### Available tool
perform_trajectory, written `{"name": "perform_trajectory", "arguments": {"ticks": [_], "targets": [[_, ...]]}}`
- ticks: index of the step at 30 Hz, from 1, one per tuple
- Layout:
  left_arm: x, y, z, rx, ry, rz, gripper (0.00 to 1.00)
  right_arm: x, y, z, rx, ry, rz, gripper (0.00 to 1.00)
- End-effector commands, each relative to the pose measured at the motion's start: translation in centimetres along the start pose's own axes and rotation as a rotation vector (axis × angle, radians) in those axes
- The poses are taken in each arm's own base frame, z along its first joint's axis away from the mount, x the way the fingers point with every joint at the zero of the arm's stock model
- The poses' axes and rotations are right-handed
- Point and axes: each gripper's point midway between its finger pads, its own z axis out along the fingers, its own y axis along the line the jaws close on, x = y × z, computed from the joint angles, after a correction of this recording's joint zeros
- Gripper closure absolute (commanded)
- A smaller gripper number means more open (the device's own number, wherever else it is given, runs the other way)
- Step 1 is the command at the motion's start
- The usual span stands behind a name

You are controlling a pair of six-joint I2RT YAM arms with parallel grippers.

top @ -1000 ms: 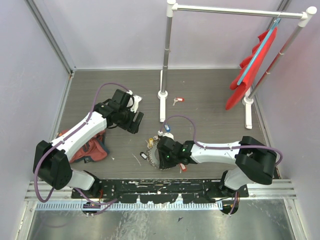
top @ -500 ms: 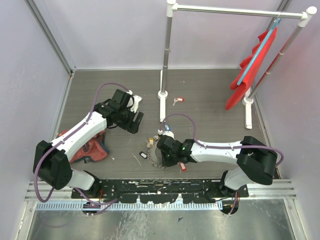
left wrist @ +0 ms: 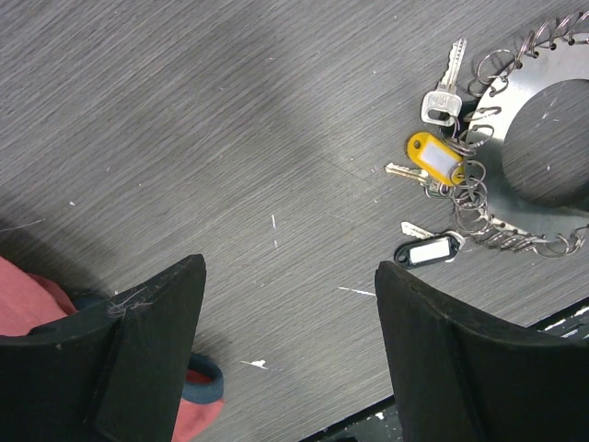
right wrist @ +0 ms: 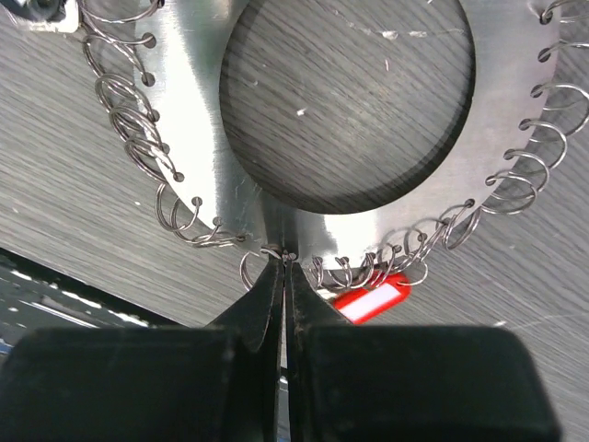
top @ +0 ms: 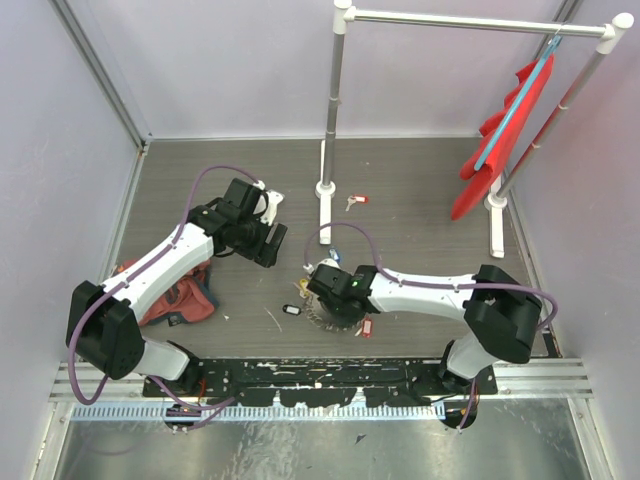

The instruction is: Put the keys on the keyring

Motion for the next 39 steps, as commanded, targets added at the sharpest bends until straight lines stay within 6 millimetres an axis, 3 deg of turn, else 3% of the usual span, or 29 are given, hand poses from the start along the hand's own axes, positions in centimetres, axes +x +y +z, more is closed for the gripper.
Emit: {"name": "perform_trajectory", "arguments": {"ticks": [1, 8, 12, 18, 22, 28, 32, 39], "targets": [[-0.4, 0.0, -0.1, -0.002, -0.009, 0.011, 0.19, 0.0, -1.5, -1.3, 0.069, 0.052, -0.113, 0.96], [-0.5, 0.0, -0.1, -0.001, -0.011, 0.012, 0.19, 0.3, -2.2, -1.7, 0.114, 0.103, -0.146, 0.92], [-0.4, 0.0, -0.1, -0.001, -0.009, 0.013, 0.19, -0.2, -3.4, -2.0, 0.184, 0.082, -0.136, 0.79], [-0.4, 0.1, -0.1, -0.005, -0.009, 0.013, 0.19, -1.7, -4.3, -2.7, 0.242, -0.018, -0.07, 0.71], [-0.4, 0.0, 0.0, -0.004, -0.007, 0.013, 0.19, -3.2, -2.8, -3.4, 0.152, -0.117, 0.029, 0.71], [-0.4, -0.2, -0.1, 0.011, -0.011, 0.021, 0.19, -4.1, 0.6, -3.4, -0.142, -0.188, 0.262, 0.72], [-0.5, -1.8, 0.0, 0.035, -0.007, 0.058, 0.18, -3.6, -0.1, -2.9, -0.239, -0.196, 0.415, 0.71], [0.2, -8.7, 1.2, 0.096, -0.031, 0.164, 0.2, -2.8, -3.2, -3.4, -0.313, -0.246, 0.621, 0.71]]}}
